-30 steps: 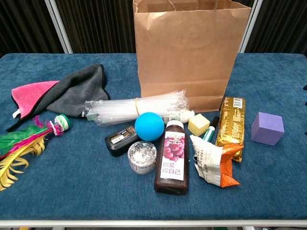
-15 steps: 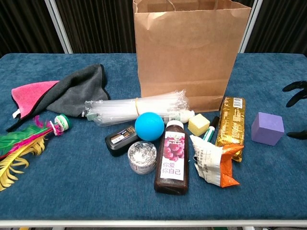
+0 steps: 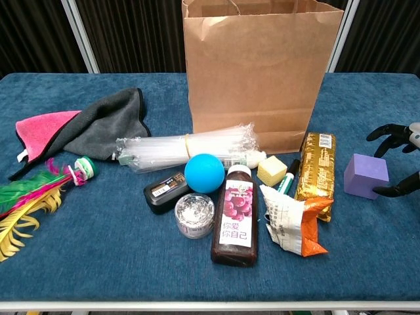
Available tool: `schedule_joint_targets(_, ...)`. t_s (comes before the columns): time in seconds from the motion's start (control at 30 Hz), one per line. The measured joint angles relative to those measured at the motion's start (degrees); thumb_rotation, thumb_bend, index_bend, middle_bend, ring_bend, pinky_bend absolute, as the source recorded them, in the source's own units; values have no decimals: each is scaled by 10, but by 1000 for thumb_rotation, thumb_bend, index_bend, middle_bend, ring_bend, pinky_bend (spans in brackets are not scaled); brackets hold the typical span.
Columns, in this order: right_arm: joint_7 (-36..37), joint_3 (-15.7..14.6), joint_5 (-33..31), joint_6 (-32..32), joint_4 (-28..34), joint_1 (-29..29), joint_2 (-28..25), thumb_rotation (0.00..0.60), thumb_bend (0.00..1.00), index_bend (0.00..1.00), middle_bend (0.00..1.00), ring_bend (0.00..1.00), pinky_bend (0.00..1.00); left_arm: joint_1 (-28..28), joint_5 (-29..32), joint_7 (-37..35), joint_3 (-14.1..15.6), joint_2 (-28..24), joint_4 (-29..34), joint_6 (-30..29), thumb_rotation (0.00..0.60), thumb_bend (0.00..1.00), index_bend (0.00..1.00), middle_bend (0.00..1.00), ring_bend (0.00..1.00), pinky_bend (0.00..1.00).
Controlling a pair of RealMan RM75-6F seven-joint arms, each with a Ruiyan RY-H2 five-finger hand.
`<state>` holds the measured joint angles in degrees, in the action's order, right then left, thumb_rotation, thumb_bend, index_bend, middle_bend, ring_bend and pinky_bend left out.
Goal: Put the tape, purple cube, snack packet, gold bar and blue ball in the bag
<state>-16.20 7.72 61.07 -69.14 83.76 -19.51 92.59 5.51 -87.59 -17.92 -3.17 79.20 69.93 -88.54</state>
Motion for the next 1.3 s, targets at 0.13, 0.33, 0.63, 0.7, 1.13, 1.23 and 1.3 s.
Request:
schedule_joint_targets(0.13,-6,4,0,3,-9,-4,11,600,95,288,370,237,214,2,1,-2,-4,1,-1,-1,600,219,223,256,167,252)
schedule_joint_targets(0.33,-12,6,3,6,-12,-7,17,600,135,366,424,296,258,3,3,-5,-3,1,2,2,600,219,223,256,167,252)
schedule_joint_targets(0.63,2,7,40,-28,20,3,-2,600,206,437,474,348,295,3,5,-9,-3,1,7,6,600,218,223,256,167,252)
schedule_joint_targets(0.7,3,8,52,-41,39,7,-13,600,207,437,474,348,295,4,3,-8,-2,1,9,5,600,218,223,256,167,252)
schedule_joint_targets(1.13,-80,68,199,-178,321,22,-169,600,207,447,485,355,295,0,-8,8,6,-1,25,-5,600,219,223,256,167,252)
schedule_joint_targets(1.23,-116,114,191,-170,348,-7,-181,600,207,449,486,355,295,0,-8,9,5,0,26,-7,600,218,223,256,167,252)
schedule_joint_targets(1.3,-132,142,170,-157,351,-32,-180,600,207,449,486,355,295,2,-7,9,3,-1,27,-5,600,218,224,256,167,252)
